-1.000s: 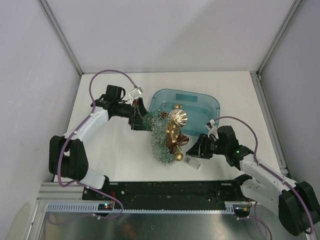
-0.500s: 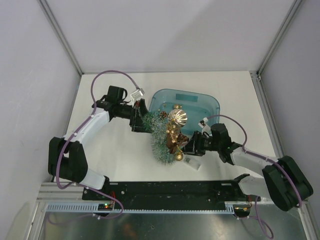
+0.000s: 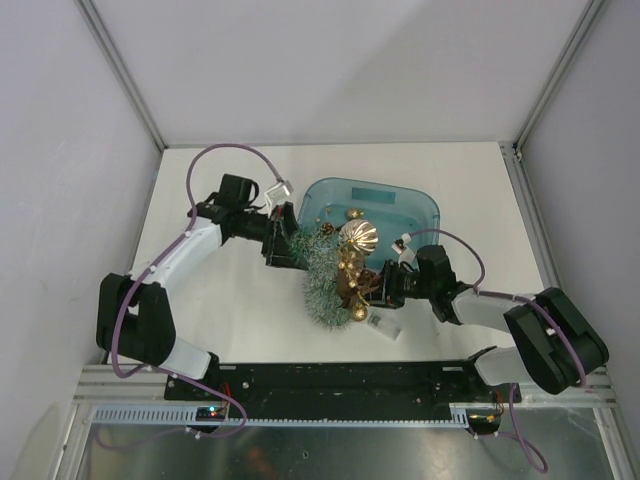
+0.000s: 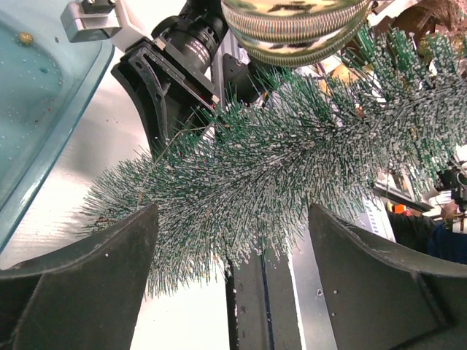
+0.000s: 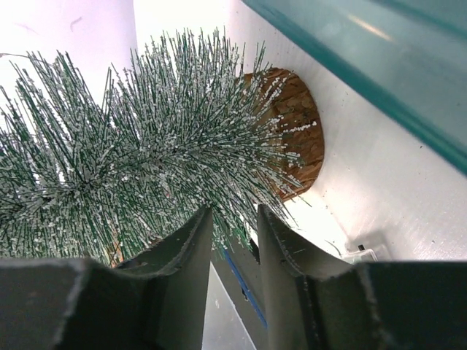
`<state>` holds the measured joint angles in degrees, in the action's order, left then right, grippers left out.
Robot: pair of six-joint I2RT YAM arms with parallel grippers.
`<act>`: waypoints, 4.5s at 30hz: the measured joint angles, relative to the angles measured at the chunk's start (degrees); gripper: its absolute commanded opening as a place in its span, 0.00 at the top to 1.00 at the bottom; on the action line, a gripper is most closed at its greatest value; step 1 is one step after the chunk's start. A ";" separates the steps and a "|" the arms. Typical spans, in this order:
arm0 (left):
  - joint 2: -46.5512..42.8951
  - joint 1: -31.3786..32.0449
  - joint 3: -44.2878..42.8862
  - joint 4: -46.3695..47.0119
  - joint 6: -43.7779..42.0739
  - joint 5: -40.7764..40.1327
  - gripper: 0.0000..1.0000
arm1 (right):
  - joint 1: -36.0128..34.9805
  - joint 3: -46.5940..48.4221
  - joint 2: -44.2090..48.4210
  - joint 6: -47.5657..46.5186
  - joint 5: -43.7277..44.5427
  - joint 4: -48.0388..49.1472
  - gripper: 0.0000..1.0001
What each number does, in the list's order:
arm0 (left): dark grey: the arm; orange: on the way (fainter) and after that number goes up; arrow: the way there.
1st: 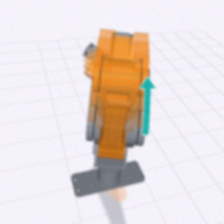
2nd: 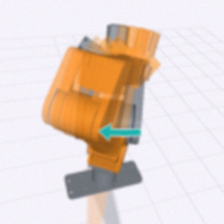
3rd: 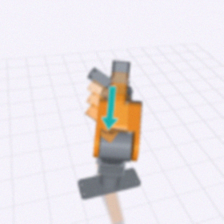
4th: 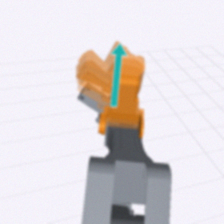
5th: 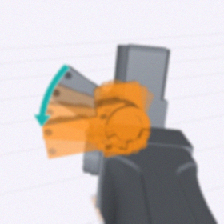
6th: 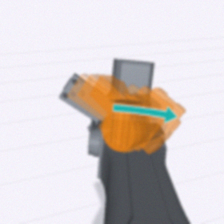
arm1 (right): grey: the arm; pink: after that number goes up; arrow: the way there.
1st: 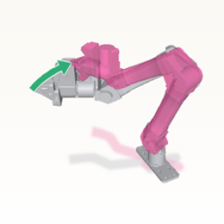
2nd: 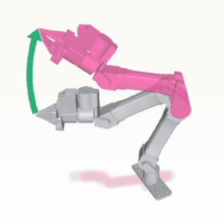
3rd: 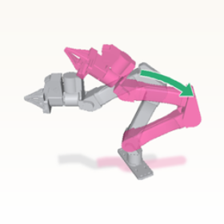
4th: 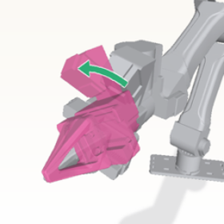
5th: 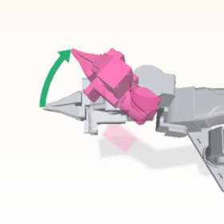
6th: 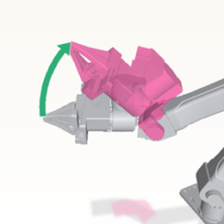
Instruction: Decorate the small christmas tree
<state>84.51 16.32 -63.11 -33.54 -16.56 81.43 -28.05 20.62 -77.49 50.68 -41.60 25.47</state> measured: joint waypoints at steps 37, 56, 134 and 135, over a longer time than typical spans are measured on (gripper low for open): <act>-1.44 1.97 2.78 -0.24 1.07 -0.17 0.48 | -1.18 1.31 6.36 -3.82 4.13 -7.50 0.99; -6.45 -6.10 0.94 -1.73 2.49 -7.67 0.08 | -9.33 1.38 14.47 -5.97 13.86 -18.43 0.98; -11.17 -12.46 -4.42 -20.83 -5.35 -20.81 0.00 | 12.72 24.57 5.25 -19.50 23.98 -27.80 0.28; -10.99 -12.96 -4.57 -20.85 -5.27 -21.46 0.00 | 12.02 26.25 1.62 -19.76 24.02 -26.18 0.28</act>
<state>73.52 3.36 -67.68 -54.39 -21.82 59.96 -16.03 46.87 -75.88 30.92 -17.58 -0.71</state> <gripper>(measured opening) 0.994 0.712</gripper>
